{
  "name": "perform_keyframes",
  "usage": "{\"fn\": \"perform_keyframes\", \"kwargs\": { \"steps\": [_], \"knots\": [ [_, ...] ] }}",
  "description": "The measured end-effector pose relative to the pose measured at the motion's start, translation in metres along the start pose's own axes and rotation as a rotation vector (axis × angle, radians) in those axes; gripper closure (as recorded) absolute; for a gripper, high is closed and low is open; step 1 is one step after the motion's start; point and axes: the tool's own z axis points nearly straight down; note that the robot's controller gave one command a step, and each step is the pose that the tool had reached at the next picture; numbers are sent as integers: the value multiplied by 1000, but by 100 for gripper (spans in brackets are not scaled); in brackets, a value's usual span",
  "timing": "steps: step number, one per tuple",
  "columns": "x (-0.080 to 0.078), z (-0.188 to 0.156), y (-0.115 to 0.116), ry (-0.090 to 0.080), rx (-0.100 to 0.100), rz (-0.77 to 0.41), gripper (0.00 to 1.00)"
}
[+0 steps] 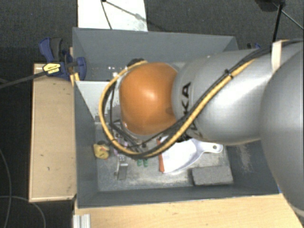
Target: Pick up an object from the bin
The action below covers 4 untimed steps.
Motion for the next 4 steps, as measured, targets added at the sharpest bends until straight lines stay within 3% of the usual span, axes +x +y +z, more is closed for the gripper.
{"fn": "perform_keyframes", "kwargs": {
  "steps": [1,2,3,4],
  "knots": [
    [-2,-4,-1,-8,-2,5,0],
    [-35,43,1,-11,-4,85,0],
    [-64,56,-20,-8,-3,256,100],
    [-64,56,-20,-8,-3,258,100]
  ]
}}
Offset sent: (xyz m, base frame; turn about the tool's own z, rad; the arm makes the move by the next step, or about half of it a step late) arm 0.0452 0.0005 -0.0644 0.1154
